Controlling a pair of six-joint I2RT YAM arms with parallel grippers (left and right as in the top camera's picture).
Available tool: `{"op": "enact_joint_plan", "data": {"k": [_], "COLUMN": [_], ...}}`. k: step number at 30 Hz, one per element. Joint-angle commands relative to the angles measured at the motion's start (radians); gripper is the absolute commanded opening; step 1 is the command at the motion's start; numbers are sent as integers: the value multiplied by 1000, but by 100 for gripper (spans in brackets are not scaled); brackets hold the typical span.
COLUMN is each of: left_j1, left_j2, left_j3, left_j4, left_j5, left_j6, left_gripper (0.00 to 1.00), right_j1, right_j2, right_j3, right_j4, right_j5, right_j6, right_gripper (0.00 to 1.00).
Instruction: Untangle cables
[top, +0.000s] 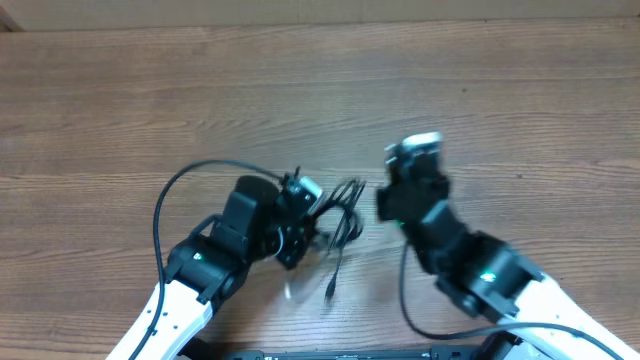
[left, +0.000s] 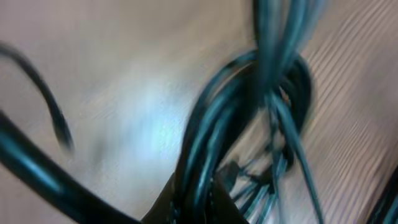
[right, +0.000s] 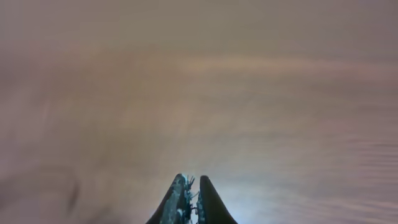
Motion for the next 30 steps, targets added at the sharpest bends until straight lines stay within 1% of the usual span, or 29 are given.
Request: {"op": "enact_joint_plan", "data": {"k": [1,6,9,11,15,19,23,26,30], "left_j1": [1,1,1,1,1,1,1,1,1], "left_j2": [8,8,8,8,8,8,8,8,8], "left_j3": [-28,-28,-28,-28,-28,-28,-28,-28,-28], "left_j4": [-5,-4,-4,-2,4,23,42,58,68], "left_j5": [-61,-55,-36,-13,63,63,86,103,104], "left_j6": [-25,-25,-24,-10,69,69,69,69,69], "left_gripper": [4,4,5,4,4,5,4,4,5], "right_j1": [-25,-29,-29,-29,-29,-29,-29,-29,-29], "right_j2": [-74,-103,-105,-105,-105,-99,-67,-16,58], "right_j3": [24,24,24,24,24,24,21,21,20], "right_j4": [6,-6,-39,-82,-173,-241,-292,-311,-267], "right_j5": [119,113,56,-40,-219,-379,-525,-533,-542], "right_j6": [25,22,21,22,22,23,39,67,79], "right_gripper": [4,4,12,15,20,28,28,27,27]}}
